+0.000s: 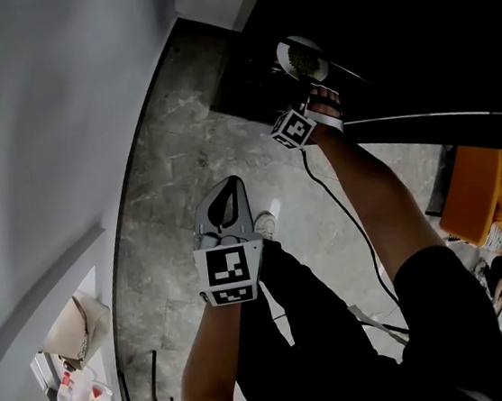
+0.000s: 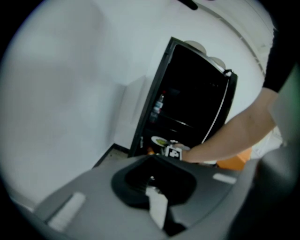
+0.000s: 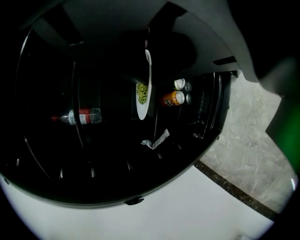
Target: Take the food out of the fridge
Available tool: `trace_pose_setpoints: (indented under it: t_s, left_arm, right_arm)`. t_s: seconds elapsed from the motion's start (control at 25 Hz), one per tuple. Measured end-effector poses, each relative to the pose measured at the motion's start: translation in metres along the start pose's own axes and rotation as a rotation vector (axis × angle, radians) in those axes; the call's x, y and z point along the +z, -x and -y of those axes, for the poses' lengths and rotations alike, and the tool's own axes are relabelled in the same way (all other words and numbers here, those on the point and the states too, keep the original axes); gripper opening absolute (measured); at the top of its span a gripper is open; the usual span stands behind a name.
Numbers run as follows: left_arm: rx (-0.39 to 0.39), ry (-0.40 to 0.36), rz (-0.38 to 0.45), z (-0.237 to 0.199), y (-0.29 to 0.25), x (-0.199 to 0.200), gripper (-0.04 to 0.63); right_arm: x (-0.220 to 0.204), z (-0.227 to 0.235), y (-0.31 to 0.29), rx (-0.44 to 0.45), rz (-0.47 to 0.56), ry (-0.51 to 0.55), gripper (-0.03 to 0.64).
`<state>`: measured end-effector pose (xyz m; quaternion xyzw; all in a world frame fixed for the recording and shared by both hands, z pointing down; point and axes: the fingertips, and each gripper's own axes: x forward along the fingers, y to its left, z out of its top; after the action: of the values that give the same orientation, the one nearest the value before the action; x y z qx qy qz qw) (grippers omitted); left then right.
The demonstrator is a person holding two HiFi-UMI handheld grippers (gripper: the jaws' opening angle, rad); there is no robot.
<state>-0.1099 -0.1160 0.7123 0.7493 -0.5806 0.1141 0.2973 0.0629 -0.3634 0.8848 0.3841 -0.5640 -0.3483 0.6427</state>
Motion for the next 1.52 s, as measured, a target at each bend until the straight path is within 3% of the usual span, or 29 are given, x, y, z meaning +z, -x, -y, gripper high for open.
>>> trace_pose_setpoints:
  t_s: [0.2,0.4,0.8,1.16,1.52]
  left_arm:
    - [0.004,-0.019,0.011,-0.001,0.007,0.011,-0.002]
    - [0.008,-0.034,0.030,0.005,0.020,0.034,-0.003]
    - [-0.029,-0.091,0.087,0.048,0.075,0.116,-0.003]
    - [-0.018,-0.109,0.101,0.076,0.131,0.189,-0.003]
    - [-0.082,-0.227,0.160,0.118,0.172,0.255,-0.003]
  right_arm:
    - [0.002,0.009,0.018,-0.062,0.040,0.022,0.012]
    - [0.007,0.027,0.067,-0.063,0.080,0.030,0.012]
    - [-0.013,0.065,0.211,0.007,0.166,-0.025,0.012]
    - [-0.024,0.173,0.331,-0.031,0.271,-0.060,0.012]
    - [-0.047,0.292,0.420,-0.101,0.303,-0.147,0.012]
